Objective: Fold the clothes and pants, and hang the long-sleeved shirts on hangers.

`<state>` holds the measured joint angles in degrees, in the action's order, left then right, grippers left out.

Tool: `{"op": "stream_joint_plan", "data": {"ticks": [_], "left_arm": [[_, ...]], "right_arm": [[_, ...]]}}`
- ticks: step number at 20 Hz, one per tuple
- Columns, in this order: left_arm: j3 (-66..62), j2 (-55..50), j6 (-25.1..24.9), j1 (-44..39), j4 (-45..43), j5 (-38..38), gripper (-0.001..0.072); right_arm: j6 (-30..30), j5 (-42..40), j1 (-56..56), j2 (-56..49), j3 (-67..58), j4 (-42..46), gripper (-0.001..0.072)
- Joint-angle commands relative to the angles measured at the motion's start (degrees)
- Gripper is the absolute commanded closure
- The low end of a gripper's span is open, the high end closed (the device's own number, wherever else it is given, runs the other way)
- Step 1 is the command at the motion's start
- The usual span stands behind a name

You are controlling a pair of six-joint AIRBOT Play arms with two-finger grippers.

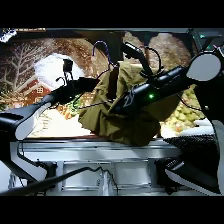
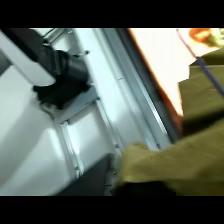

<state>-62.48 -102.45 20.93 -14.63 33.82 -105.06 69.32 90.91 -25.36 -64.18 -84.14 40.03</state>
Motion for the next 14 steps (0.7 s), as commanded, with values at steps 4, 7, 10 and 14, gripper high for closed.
{"op": "stream_joint_plan", "data": {"ticks": [4, 7, 10, 14], "left_arm": [[-3.15, -0.68, -0.83, -2.73, 1.38, -1.14, 0.0697], [-3.15, -0.68, -0.92, -4.04, 1.4, -1.14, 0.0697], [-3.15, -0.68, -2.05, -5.33, 1.44, -1.14, 0.0697], [-3.15, -0.68, -3.08, -6.29, 4.87, -1.14, 0.0697]], "right_arm": [[3.74, 1.27, 0.02, 6.6, -1.53, 0.44, 0.0459], [2.29, -1.49, 0.02, 10.32, -10.43, 12.07, 0.046], [-9.57, -10.16, 0.02, 14.12, -21.22, 32.5, 0.0471], [-1.75, -16.35, 0.0, 15.85, -27.26, 29.9, 0.0632]]}}
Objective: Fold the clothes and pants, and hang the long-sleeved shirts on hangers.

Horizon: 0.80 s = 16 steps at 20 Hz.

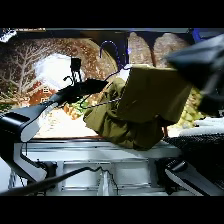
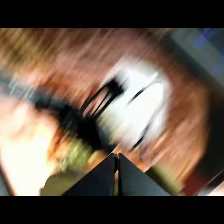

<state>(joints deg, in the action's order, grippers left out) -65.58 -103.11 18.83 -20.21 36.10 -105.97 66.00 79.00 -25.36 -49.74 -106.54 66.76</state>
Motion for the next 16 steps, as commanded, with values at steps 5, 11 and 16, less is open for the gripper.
{"op": "stream_joint_plan", "data": {"ticks": [5, 11, 16], "left_arm": [[-0.09, -0.02, -1.09, -0.87, 4.24, -0.22, 0.0697], [-0.07, -0.02, -1.07, -0.87, 4.26, -0.2, 0.0697], [-0.07, -0.02, -1.03, -0.92, 4.26, -0.17, 0.0697]], "right_arm": [[-3.54, 3.43, 0.02, 0.39, -4.74, 23.65, 0.025], [-19.1, 3.91, 0.02, -10.36, -3.28, 33.33, 0.0137], [-22.27, 3.37, 8.85, -19.98, -2.73, 20.0, 0.0078]]}}
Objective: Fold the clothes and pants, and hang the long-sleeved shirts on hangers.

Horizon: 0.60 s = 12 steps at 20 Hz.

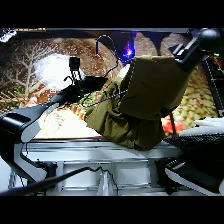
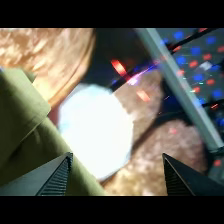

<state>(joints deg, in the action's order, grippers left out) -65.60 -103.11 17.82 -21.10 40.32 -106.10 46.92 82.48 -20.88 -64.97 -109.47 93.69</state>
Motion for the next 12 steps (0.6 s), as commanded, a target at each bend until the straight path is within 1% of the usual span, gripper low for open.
{"op": "stream_joint_plan", "data": {"ticks": [1, 4, 6, 7, 10, 12], "left_arm": [[-0.04, -0.02, -0.02, -0.02, 0.04, -0.04, 0.0697], [-0.04, -0.04, -0.02, -0.02, 0.02, -0.04, 0.0697], [-0.04, -0.04, -0.02, -0.02, 0.04, -0.07, 0.0696], [-0.04, -0.04, -0.02, -0.02, 0.04, -0.04, 0.0697], [-0.04, -0.04, 0.15, -0.02, 0.04, -0.04, 0.0696], [-0.04, -0.04, 0.17, -0.02, 0.04, -0.04, 0.0697]], "right_arm": [[-3.34, 0.52, 6.38, -5.64, 0.2, -10.32, 0.0078], [-6.14, 2.51, 8.5, -6.34, 0.2, -16.0, 0.0076], [-6.12, 2.58, 9.51, -6.34, 0.2, -18.29, 0.0062], [-6.12, 2.75, 10.21, -6.34, 0.2, -19.17, 0.0031], [-6.12, 4.74, 12.66, -6.23, 0.2, -22.62, 0.0032], [-6.14, 4.48, 14.03, -5.66, 0.2, -23.41, 0.0033]]}}
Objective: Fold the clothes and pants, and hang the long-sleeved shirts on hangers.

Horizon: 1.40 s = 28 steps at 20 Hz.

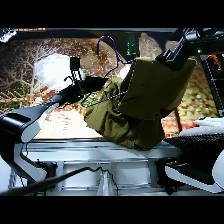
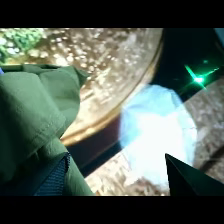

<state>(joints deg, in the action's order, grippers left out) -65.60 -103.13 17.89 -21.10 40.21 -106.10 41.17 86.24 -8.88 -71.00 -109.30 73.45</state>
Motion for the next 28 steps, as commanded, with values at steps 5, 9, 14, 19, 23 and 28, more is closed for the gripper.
{"op": "stream_joint_plan", "data": {"ticks": [5, 9, 14, 19, 23, 28], "left_arm": [[-0.04, -0.02, 0.11, -0.04, 0.15, -0.04, 0.0697], [-0.04, -0.02, 0.11, -0.04, 0.15, -0.04, 0.0696], [-0.04, -0.02, 1.4, -0.02, 0.15, -0.04, 0.0696], [-0.04, -0.02, 1.38, -0.02, 0.15, -0.04, 0.0696], [-0.04, -0.02, 1.38, 0.0, 0.15, -0.04, 0.0696], [-0.04, -0.11, 1.38, 0.11, 1.16, 0.02, 0.0694]], "right_arm": [[-0.35, -2.91, 5.92, 3.78, -0.11, -4.33, 0.0033], [-0.35, -0.33, 8.52, 5.6, -0.04, -8.28, 0.0034], [-0.39, 2.51, 8.48, 5.53, 3.04, -10.03, 0.0039], [-4.5, 1.44, 8.48, 5.46, 9.25, -10.1, 0.0039], [-7.5, -0.9, 8.48, 3.98, 13.2, -10.14, 0.0103], [-7.5, -3.34, 8.48, 2.29, 13.18, -13.42, 0.0678]]}}
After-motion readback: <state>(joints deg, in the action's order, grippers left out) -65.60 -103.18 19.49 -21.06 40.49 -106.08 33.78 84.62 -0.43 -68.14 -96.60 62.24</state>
